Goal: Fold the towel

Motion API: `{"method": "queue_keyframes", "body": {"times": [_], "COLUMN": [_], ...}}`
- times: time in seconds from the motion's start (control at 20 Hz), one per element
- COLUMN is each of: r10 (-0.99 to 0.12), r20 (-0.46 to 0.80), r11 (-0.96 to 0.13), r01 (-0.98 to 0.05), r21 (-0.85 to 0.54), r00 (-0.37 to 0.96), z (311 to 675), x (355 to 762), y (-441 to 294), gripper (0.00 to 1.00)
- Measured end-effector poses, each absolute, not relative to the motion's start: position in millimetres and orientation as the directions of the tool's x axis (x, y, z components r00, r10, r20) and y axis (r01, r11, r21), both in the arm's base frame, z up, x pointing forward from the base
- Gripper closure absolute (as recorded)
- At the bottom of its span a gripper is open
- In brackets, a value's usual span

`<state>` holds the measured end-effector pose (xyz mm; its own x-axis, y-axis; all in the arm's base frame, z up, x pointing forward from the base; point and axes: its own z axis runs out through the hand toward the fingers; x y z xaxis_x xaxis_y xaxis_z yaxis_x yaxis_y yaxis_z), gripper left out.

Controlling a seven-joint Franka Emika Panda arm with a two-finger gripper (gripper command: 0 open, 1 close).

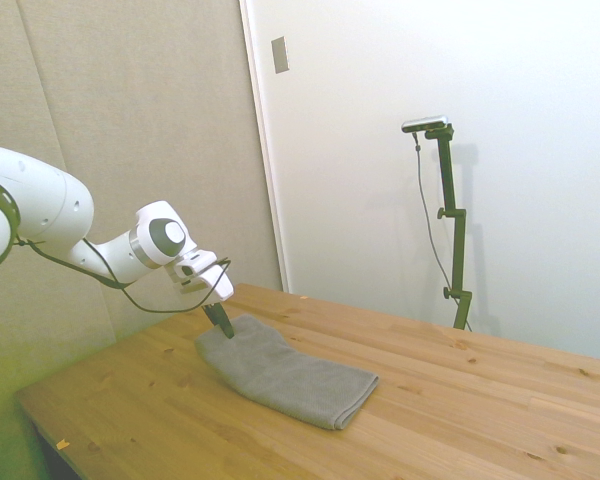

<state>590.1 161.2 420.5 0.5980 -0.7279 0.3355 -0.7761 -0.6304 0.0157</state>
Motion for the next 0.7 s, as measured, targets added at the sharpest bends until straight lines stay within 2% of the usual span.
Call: {"method": "queue_keyframes", "body": {"times": [0.4, 0.7], "r10": [-0.796, -0.849], "r20": [0.244, 0.203], "r11": [-0.591, -0.522], "r01": [-0.799, -0.834], "r21": [-0.115, -0.178], "r00": [0.553, 0.488], "z": [484.1, 499.9], "x": [575.5, 568.3], "y": [64.5, -12.4], "gripper": [1.00, 1.00]}}
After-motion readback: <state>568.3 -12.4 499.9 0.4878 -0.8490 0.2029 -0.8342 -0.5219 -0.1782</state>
